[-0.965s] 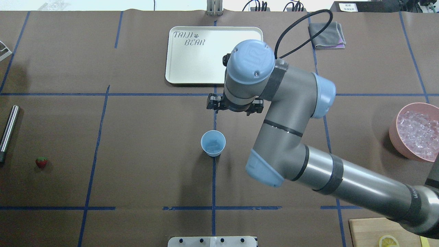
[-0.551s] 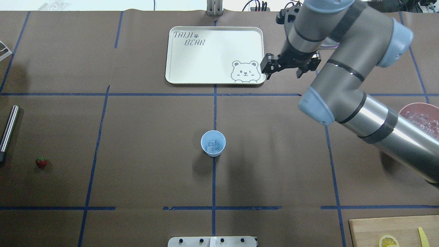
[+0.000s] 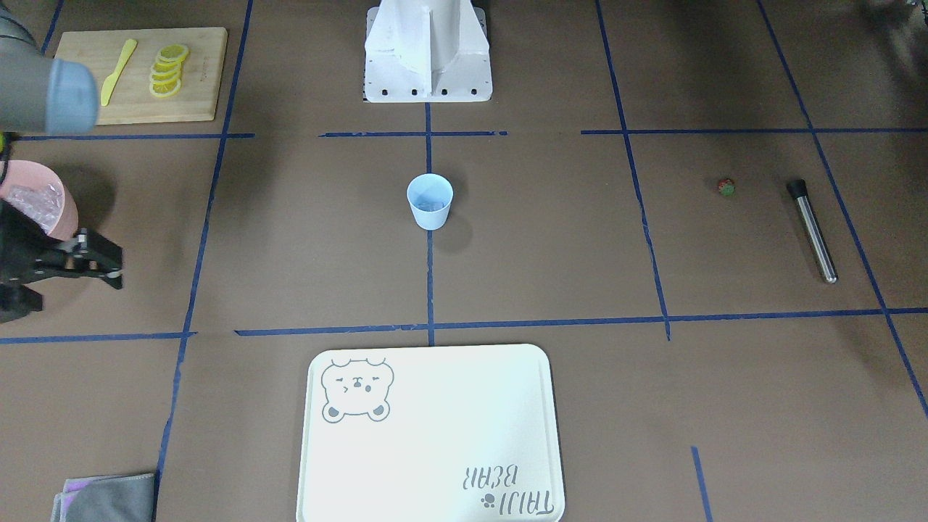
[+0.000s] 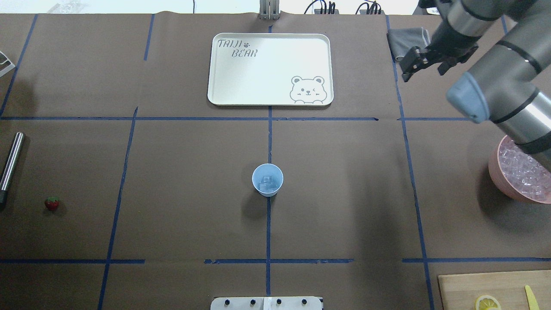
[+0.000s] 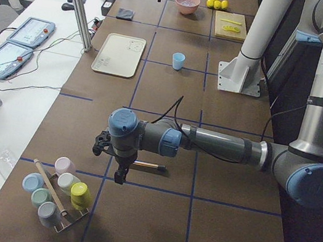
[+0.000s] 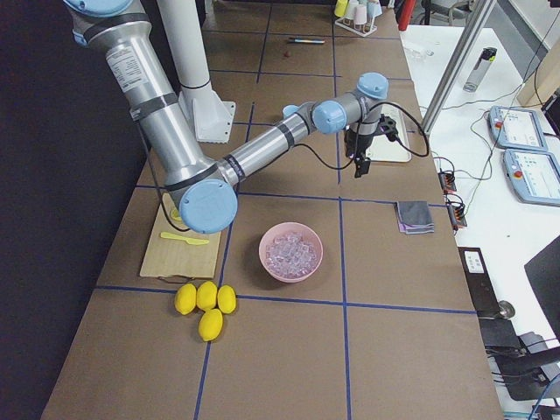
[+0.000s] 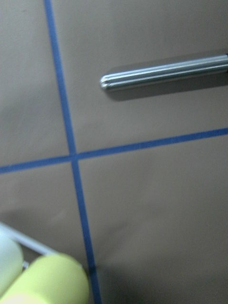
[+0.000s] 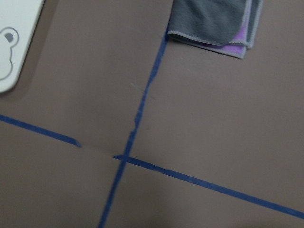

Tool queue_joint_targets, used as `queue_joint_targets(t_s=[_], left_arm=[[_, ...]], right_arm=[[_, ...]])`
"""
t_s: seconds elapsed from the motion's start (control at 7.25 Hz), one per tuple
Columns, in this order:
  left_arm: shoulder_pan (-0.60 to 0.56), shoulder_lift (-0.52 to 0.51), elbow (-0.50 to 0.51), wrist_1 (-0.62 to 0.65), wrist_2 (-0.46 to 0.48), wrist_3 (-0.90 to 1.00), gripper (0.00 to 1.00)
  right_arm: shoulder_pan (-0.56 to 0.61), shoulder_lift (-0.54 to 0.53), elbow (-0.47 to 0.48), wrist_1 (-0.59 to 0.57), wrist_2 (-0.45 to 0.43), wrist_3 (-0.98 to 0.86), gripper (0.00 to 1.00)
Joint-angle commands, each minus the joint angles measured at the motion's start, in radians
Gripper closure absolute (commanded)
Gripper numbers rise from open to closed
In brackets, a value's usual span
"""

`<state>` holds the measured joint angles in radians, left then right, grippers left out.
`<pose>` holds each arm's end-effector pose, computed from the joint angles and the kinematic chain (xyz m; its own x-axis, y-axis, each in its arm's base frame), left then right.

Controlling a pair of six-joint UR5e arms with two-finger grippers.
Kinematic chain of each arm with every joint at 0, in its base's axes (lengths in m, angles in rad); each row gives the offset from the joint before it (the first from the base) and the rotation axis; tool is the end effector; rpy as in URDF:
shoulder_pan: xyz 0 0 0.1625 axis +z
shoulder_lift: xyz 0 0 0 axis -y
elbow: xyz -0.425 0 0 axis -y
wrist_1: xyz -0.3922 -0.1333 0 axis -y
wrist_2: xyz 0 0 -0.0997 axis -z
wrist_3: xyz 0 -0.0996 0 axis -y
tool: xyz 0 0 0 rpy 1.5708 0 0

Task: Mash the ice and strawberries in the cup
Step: 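Move the right gripper back beside the pink bowl, then reach the left gripper down toward the red strawberry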

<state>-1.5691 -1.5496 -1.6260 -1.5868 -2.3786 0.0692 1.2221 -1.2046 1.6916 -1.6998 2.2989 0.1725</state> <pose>-0.0605 -0.4861 0.6378 0.6893 0.1063 -0.7167 -0.0495 0.9938 0.0998 -0.1482 -0.6039 0.4105 0.6675 -0.3161 0.6742 0.2085 0.9486 0.2382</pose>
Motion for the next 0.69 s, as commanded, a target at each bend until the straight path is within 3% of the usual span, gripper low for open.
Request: queue_joint_targets(t_s=[0.0,0.55], left_arm=[[-0.015,0.008,0.002,0.002,-0.010,0.058,0.00],[-0.015,0.011,0.000,0.001,-0.013,0.058,0.00]], right_arm=[[0.152,-0.145,-0.006,0.003,0.047,-0.235,0.01],[0.324,-0.395,0.008,0.014,0.037,-0.251,0.01]])
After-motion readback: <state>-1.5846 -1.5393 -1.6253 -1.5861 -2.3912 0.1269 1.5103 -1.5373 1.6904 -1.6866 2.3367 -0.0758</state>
